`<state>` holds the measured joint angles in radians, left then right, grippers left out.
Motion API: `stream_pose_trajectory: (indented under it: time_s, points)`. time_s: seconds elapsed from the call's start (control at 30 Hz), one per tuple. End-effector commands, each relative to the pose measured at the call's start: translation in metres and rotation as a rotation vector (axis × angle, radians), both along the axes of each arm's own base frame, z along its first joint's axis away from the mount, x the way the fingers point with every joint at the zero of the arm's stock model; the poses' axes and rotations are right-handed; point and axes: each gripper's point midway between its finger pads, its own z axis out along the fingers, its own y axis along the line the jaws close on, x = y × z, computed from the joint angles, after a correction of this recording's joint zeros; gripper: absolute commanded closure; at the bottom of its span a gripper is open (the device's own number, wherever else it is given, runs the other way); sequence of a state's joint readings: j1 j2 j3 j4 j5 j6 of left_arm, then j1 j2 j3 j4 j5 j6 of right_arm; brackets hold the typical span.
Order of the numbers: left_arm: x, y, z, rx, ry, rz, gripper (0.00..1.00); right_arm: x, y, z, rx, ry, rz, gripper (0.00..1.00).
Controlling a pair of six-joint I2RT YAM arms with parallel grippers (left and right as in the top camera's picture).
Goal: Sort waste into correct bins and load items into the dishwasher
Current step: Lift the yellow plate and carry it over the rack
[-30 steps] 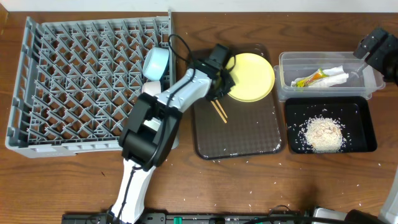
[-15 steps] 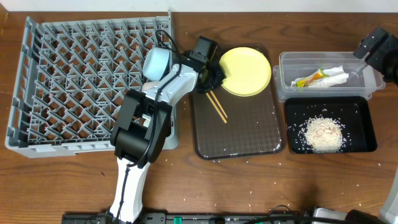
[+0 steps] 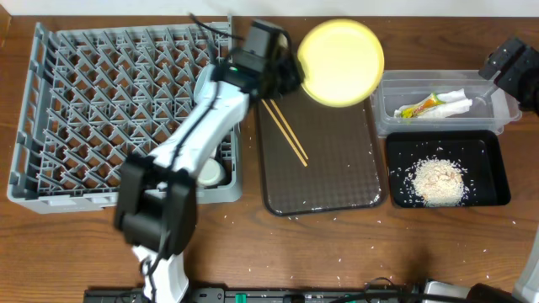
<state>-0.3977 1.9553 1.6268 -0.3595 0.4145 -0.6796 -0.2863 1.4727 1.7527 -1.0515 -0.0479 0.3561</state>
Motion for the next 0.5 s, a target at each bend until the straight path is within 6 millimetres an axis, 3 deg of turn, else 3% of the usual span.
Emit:
stream_pose_trajectory:
  time_s: [0.0, 0.17, 0.33, 0.47]
  points:
    - [0.007, 0.035, 0.048, 0.005, -0.122, 0.018, 0.93, -0.001, -0.003, 0.002, -0.007, -0.004, -0.017, 0.01]
    - [0.014, 0.108, 0.078, 0.131, -0.208, 0.137, 0.93, -0.001, -0.003, 0.002, -0.007, -0.004, -0.017, 0.01]
    - [0.012, 0.194, 0.088, 0.34, -0.228, 0.3, 0.93, -0.001, -0.003, 0.002, -0.007, -0.004, -0.017, 0.01]
    - [0.006, 0.247, 0.088, 0.491, -0.215, 0.395, 0.93, -0.001, -0.003, 0.002, -0.007, -0.003, -0.017, 0.01]
